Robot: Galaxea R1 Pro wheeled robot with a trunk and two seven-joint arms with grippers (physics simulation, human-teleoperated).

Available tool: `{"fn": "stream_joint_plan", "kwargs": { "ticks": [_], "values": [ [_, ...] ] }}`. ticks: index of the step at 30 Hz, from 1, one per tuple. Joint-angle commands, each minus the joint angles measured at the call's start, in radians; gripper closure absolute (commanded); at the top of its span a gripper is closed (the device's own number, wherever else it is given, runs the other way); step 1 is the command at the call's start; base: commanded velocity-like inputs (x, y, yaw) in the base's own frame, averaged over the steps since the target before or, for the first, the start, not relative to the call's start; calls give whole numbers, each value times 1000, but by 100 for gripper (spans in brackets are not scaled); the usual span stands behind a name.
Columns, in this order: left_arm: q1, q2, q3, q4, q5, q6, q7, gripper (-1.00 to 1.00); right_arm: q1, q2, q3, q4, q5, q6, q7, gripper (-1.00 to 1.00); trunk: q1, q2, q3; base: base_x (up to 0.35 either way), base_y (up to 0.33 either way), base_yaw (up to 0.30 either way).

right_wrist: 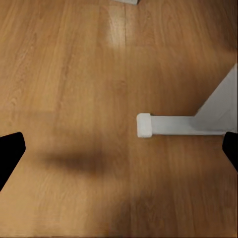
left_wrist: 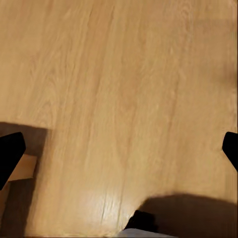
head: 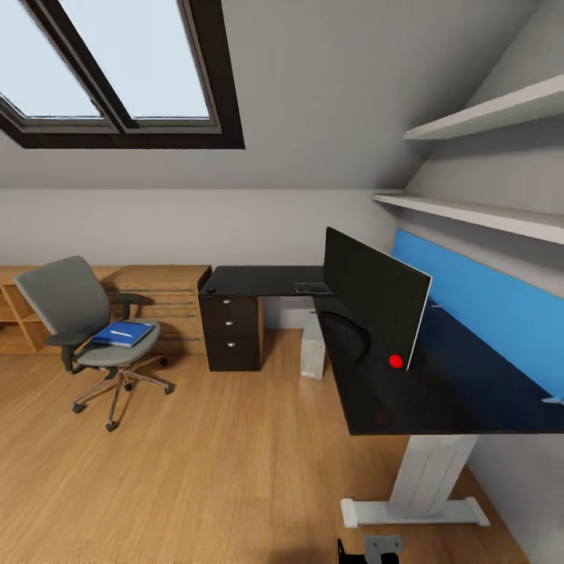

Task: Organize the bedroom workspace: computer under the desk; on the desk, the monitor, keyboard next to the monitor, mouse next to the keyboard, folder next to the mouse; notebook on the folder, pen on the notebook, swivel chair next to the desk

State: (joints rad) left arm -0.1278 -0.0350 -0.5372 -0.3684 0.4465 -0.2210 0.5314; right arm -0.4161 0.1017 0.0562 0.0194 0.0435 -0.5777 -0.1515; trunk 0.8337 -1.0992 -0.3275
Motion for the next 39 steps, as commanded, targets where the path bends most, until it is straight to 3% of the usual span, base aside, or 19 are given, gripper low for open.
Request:
{"fn": "stream_joint_plan", "kwargs": {
  "ticks": [1,5,11,14,24,39],
  "values": [
    [-1,1,-7,1,13,1,-11,-100,-1,0,6,2,5,-2,-9,-100,0,-1,-1,-202,-288,-1],
    [-1,5,10,0,72,86,-109,-100,-1,-2,5,2,2,-2,-9,-100,0,-1,-1,-208,-258,0],
    [-1,5,16,-17,106,82,-140,-100,-1,-4,5,0,2,-2,-10,-100,0,-1,-1,-115,-86,0],
    [-1,4,15,-21,107,62,-142,-100,-1,-6,5,-1,2,-3,-10,-100,0,-1,-1,-22,-15,0],
    [-1,1,14,-23,110,43,-137,-100,-1,-37,5,-2,0,-5,-9,-100,-39,69,30,-4,-3,0],
    [-1,1,14,-21,112,46,-138,-100,-1,-43,7,-1,6,-7,-8,-100,-96,174,77,0,0,0]
  ]
}}
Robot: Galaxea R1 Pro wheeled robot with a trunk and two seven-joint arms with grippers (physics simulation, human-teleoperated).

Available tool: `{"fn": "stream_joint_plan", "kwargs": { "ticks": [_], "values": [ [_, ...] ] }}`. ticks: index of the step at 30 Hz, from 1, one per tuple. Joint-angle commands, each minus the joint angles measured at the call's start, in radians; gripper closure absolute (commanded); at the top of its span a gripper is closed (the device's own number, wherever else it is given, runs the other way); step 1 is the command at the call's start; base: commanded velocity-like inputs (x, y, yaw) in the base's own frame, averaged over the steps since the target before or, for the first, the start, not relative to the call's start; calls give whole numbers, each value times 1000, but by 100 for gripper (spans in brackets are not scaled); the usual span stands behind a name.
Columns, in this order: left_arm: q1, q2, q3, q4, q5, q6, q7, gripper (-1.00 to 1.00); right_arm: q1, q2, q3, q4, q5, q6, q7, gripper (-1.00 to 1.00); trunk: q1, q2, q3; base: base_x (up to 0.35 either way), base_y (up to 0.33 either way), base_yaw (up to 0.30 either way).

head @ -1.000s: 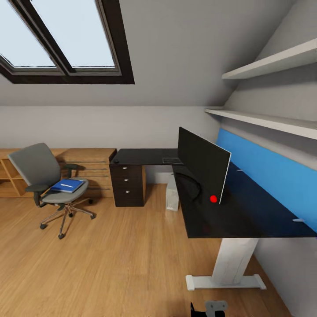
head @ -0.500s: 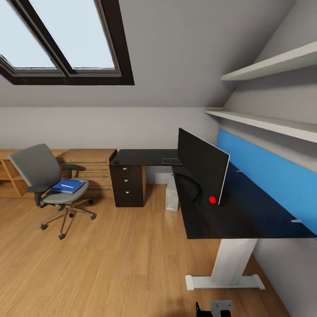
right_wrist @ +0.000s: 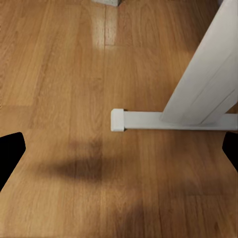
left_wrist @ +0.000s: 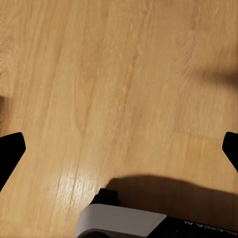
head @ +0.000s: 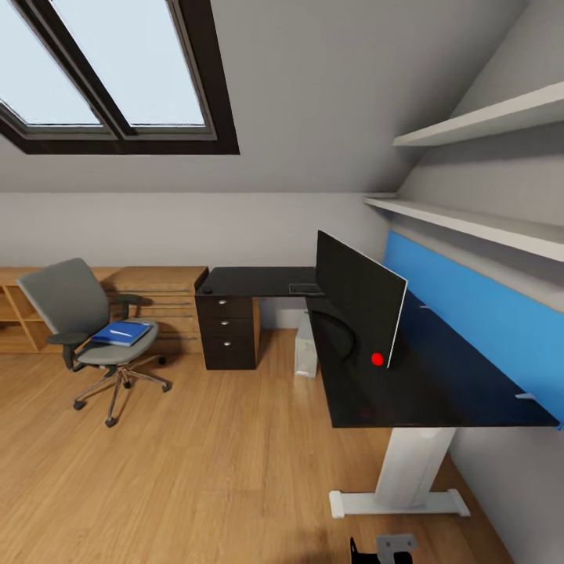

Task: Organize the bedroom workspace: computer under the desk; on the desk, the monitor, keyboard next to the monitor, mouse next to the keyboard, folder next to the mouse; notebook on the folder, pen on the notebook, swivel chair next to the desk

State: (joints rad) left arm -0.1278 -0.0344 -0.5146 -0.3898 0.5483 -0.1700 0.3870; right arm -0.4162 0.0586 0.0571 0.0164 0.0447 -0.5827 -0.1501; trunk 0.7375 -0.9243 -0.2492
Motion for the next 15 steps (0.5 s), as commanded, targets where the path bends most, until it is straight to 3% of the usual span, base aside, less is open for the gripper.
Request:
{"fn": "stream_joint_plan", "kwargs": {
  "ticks": [1,15],
  "values": [
    [-1,1,-9,0,10,-5,6,-100,-1,0,6,1,5,-2,-9,-100,-4,6,2,0,0,0],
    [-1,-1,-9,0,9,-12,7,-100,-1,1,6,2,3,-3,-9,-100,-58,104,46,0,0,0]
  ]
}}
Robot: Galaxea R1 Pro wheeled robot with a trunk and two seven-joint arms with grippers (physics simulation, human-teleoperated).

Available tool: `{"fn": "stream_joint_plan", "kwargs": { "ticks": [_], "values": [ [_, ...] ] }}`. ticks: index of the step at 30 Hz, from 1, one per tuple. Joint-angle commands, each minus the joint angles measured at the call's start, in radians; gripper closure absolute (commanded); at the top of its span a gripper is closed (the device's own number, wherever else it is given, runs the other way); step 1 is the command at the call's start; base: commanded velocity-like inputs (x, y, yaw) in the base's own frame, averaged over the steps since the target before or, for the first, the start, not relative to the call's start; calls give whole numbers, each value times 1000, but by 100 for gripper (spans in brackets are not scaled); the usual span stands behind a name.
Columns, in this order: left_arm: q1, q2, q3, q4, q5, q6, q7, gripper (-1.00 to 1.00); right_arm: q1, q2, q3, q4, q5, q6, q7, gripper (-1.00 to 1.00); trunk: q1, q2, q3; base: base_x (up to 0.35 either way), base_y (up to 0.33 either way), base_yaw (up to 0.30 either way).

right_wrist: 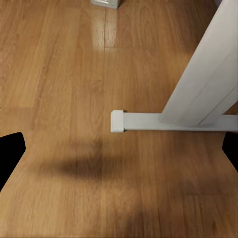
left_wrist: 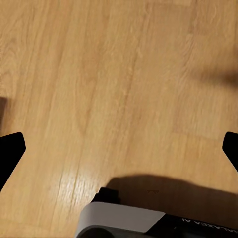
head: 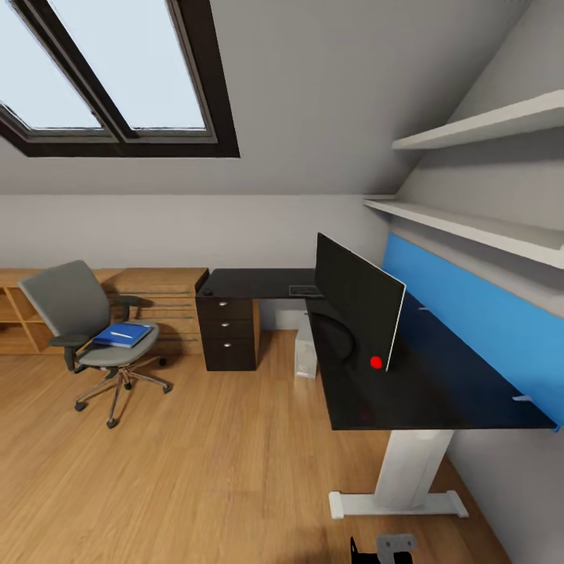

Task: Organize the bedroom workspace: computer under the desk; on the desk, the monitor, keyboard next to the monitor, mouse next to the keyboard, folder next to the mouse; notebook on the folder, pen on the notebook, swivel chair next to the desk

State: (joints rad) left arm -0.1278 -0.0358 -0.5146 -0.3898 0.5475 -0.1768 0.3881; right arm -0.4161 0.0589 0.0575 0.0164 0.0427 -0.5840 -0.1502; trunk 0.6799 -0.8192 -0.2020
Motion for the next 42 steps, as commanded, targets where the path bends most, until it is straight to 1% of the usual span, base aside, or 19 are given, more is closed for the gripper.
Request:
{"fn": "stream_joint_plan", "kwargs": {
  "ticks": [1,14,18,20,21,22,23,24,25,26,27,29,30,32,33,36,37,38,42],
  "values": [
    [-1,1,-9,0,10,-5,6,-100,-1,1,6,2,5,-2,-9,-100,-4,6,2,0,0,0],
    [-1,0,-9,0,11,-6,6,-100,-1,-2,4,-10,6,-6,-10,-100,-54,97,43,0,0,0],
    [-1,1,-9,0,11,-6,6,-100,-2,-15,1,-39,4,-29,-15,-100,-69,125,55,0,0,0],
    [-1,2,-9,0,11,-6,6,-100,-3,-38,-7,-87,-5,-33,-23,-100,-77,139,61,0,0,0],
    [-1,2,-9,0,11,-6,6,-100,-3,-47,-12,-110,-13,-33,-28,-100,-80,146,64,0,0,0],
    [-1,1,-9,0,11,-6,6,-100,-4,-65,-30,-161,-36,-30,-39,-100,-84,153,68,0,0,0],
    [-1,2,-9,0,11,-6,6,-100,-5,-72,-41,-190,-52,-26,-44,-100,-88,160,71,0,0,0],
    [-1,2,-9,0,11,-5,6,-100,-6,-85,-64,-246,-88,-11,-53,-100,-92,167,74,0,0,0],
    [-1,2,-8,0,11,-5,6,-100,-7,-90,-74,-273,-106,2,-57,-100,-96,174,77,0,0,0],
    [-1,3,-8,0,12,-5,6,-100,-8,-94,-83,-298,-123,18,-60,-100,-100,181,80,0,0,0],
    [-1,4,-8,0,13,-5,5,-100,-13,-107,-95,-341,-154,61,-64,-100,-103,188,83,0,0,0],
    [-1,5,-7,0,14,-4,4,-100,-26,-126,-104,-373,-176,112,-66,-100,-111,202,90,0,0,0],
    [-1,7,-6,0,14,-4,2,-100,-50,-147,-110,-393,-192,164,-68,-100,-115,209,93,0,0,0],
    [-1,9,-6,0,15,-4,2,-100,-83,-165,-113,-405,-203,210,-68,-100,-123,223,99,0,0,0],
    [-1,10,-6,0,15,-4,1,-100,-142,-183,-117,-412,-217,258,-69,-100,-123,223,99,0,0,0],
    [-1,9,-6,0,14,-8,0,-100,-220,-197,-119,-408,-234,293,-69,-100,-123,223,99,0,0,0],
    [-1,9,-5,0,12,-10,-1,-100,-288,-205,-120,-384,-245,307,-69,-100,-123,223,99,0,0,0],
    [-1,9,-5,0,12,-11,-1,-100,-320,-208,-120,-369,-248,310,-69,-100,-123,223,99,0,0,0],
    [-1,10,-4,0,11,-17,-1,-100,-385,-211,-122,-340,-252,312,-69,-100,-123,223,99,26,0,0]
  ]
}}
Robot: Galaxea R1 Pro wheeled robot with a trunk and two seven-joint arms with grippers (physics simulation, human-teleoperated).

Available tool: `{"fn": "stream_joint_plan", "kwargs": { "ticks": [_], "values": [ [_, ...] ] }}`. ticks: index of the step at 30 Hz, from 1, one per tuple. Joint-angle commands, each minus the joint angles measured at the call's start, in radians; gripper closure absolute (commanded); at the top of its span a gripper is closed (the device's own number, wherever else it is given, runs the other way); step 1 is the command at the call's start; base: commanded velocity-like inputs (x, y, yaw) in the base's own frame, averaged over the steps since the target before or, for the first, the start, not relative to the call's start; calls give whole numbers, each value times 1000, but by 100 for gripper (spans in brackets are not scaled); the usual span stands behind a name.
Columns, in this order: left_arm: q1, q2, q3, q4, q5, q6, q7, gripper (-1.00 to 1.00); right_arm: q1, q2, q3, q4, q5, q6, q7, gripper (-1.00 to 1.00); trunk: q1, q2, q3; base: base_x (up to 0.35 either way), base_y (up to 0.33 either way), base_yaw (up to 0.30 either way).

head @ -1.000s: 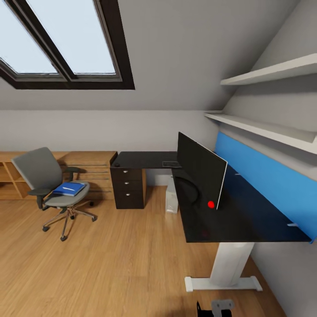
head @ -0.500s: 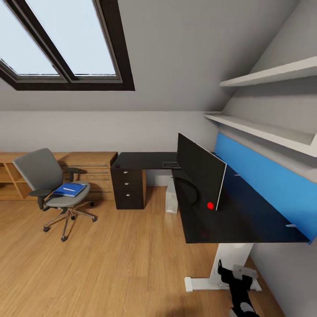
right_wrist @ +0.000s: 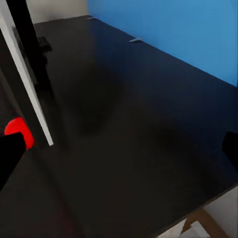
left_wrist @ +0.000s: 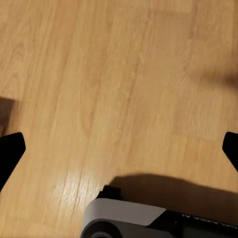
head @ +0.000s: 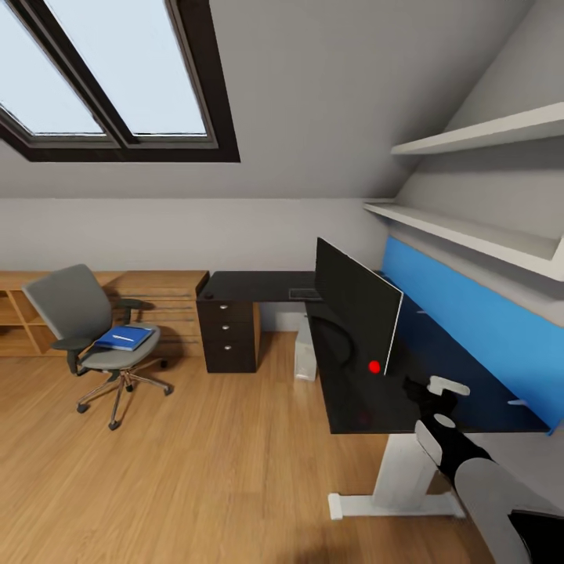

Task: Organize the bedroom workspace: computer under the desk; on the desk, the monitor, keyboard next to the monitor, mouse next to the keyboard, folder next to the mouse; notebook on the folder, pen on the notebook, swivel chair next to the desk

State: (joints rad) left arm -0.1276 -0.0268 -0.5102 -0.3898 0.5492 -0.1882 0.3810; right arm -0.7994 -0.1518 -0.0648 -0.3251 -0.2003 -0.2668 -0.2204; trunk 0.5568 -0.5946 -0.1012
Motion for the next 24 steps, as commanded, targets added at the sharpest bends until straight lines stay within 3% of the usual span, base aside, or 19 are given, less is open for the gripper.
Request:
{"fn": "stream_joint_plan", "kwargs": {
  "ticks": [1,4,9,24],
  "values": [
    [-1,1,-8,0,9,-5,6,-100,-5,0,0,3,-10,-6,1,-100,1,-1,-2,143,0,0],
    [-1,0,-8,0,9,-6,6,-100,-12,0,-5,12,-14,-9,1,-100,1,-1,-2,205,0,0],
    [-1,-1,-10,0,8,-7,6,-100,-19,1,-67,37,-55,-101,1,-100,1,-1,-2,299,-24,0],
    [-1,0,-8,0,10,-6,13,-100,-20,-28,-85,101,-68,-111,5,-100,1,-1,-2,320,-119,0]
  ]
}}
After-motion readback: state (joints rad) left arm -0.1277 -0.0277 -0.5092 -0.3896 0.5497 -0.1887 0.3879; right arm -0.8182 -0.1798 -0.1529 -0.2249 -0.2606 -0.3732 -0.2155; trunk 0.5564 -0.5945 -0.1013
